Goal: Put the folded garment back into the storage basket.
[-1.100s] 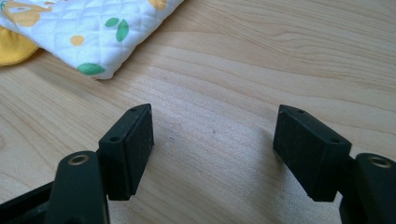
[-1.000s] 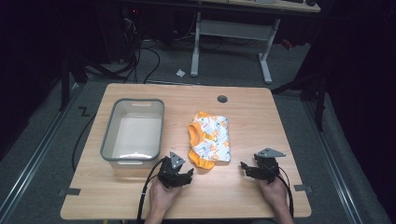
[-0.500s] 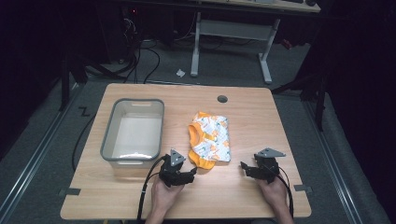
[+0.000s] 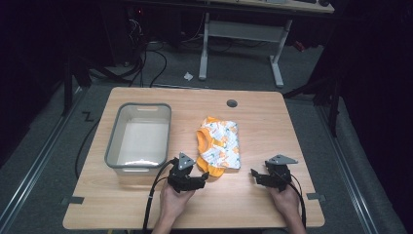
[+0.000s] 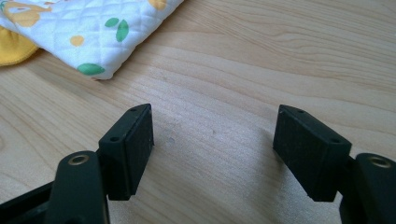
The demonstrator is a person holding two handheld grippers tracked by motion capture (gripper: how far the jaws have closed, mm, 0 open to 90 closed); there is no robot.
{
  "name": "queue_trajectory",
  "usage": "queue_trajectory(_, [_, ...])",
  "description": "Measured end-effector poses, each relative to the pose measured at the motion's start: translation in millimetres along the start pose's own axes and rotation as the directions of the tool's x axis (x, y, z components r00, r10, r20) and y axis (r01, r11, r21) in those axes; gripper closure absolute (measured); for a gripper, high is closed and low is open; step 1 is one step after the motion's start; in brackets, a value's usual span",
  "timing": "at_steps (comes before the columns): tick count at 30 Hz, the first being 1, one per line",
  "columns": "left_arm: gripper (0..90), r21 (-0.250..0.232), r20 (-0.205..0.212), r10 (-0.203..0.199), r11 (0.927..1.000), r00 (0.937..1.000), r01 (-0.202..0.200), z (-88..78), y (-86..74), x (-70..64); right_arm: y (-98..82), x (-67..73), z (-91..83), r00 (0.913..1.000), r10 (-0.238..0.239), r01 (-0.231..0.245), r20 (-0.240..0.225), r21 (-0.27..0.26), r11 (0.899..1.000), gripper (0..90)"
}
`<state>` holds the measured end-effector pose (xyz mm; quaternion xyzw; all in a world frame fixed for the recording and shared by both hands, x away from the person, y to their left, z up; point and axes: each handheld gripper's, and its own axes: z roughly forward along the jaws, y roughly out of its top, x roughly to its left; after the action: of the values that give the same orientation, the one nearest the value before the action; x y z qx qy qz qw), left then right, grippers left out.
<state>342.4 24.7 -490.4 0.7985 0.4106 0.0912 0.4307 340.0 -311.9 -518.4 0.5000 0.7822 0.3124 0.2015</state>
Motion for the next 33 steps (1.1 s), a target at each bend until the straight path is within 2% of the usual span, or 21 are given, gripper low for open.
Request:
queue_trajectory(10, [28.0,0.026,0.003,-0.004,0.9996,1.0,0.004,7.5,13.2,-0.8,0.0,0.0,0.0,1.0,0.0,0.0,0.0,0.0,1.0,29.1])
queue_trajectory(13, [27.7,0.038,0.001,0.006,0.9992,1.0,-0.006,8.8,18.3,-0.9,0.0,0.0,0.0,1.0,0.0,0.0,0.0,0.0,1.0,29.1])
queue_trajectory(18, [27.1,0.037,-0.002,0.001,0.9993,1.0,-0.001,10.9,26.2,-0.2,0.0,0.0,-0.1,1.0,0.0,0.0,0.0,0.0,1.0,29.1])
queue_trajectory(23, [26.0,0.056,0.009,-0.035,0.9979,0.9993,0.035,16.5,31.0,2.3,0.0,0.0,-0.1,1.0,0.0,0.0,0.0,0.0,1.0,29.1])
queue_trajectory(25, [25.9,0.079,-0.005,-0.034,0.9963,0.9994,0.034,20.4,32.9,3.8,-0.1,0.0,-0.1,1.0,0.0,0.0,0.0,0.0,1.0,29.1])
queue_trajectory(33, [25.1,0.088,-0.026,-0.027,0.9957,0.9993,0.029,25.9,44.9,5.1,-0.1,0.0,-0.1,1.0,-0.001,0.001,-0.001,0.0,1.0,29.1])
